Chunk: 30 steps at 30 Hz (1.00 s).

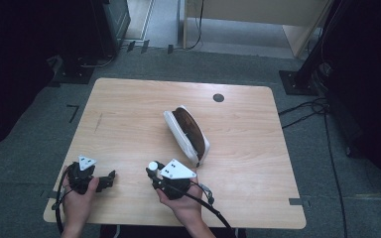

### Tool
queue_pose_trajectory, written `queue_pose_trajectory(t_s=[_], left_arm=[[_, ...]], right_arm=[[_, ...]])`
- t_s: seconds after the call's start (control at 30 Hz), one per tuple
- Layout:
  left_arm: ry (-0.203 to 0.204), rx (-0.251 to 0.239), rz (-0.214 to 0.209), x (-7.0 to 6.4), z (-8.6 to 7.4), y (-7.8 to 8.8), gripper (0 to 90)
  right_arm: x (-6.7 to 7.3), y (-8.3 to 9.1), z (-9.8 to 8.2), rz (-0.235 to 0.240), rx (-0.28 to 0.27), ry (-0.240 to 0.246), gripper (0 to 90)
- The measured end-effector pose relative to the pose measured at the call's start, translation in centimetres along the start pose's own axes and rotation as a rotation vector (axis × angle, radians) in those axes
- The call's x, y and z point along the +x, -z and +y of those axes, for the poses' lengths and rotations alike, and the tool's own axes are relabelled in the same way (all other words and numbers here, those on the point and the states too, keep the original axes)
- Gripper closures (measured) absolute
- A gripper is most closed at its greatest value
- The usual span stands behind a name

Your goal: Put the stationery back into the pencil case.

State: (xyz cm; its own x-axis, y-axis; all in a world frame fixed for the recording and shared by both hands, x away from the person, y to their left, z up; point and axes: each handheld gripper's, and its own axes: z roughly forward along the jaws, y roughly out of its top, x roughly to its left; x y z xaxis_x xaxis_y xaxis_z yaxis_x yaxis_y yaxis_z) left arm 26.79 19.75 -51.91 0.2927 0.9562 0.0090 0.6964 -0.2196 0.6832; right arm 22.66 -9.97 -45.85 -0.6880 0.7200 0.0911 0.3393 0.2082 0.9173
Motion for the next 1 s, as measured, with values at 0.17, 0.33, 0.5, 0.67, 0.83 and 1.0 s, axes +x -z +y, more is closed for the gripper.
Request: queue_pose_trajectory(t_s=[0.17, 0.33, 0.5, 0.67, 0.83, 1.0], left_arm=[[0.0, 0.0, 0.0, 0.0, 0.0, 0.0, 0.0], [0.0, 0.0, 0.0, 0.0, 0.0, 0.0, 0.0], [0.0, 0.0, 0.0, 0.0, 0.0, 0.0, 0.0], [0.0, 0.0, 0.0, 0.0, 0.0, 0.0, 0.0], [0.001, -0.001, 0.0, 0.0, 0.0, 0.0, 0.0], [0.0, 0.0, 0.0, 0.0, 0.0, 0.0, 0.0]], right_arm=[[-1.1, 1.1, 0.1, -0.027, -0.006, -0.016, 65.5], [-2.2, 2.3, 0.0, -0.067, -0.009, -0.038, 65.5], [-3.5, 3.8, -0.1, -0.105, -0.017, -0.059, 65.5], [-4.8, 5.2, -0.2, -0.142, -0.026, -0.077, 65.5], [-5.8, 6.5, -0.3, -0.172, -0.03, -0.09, 65.5], [-6.6, 7.5, -0.3, -0.19, -0.026, -0.104, 65.5]])
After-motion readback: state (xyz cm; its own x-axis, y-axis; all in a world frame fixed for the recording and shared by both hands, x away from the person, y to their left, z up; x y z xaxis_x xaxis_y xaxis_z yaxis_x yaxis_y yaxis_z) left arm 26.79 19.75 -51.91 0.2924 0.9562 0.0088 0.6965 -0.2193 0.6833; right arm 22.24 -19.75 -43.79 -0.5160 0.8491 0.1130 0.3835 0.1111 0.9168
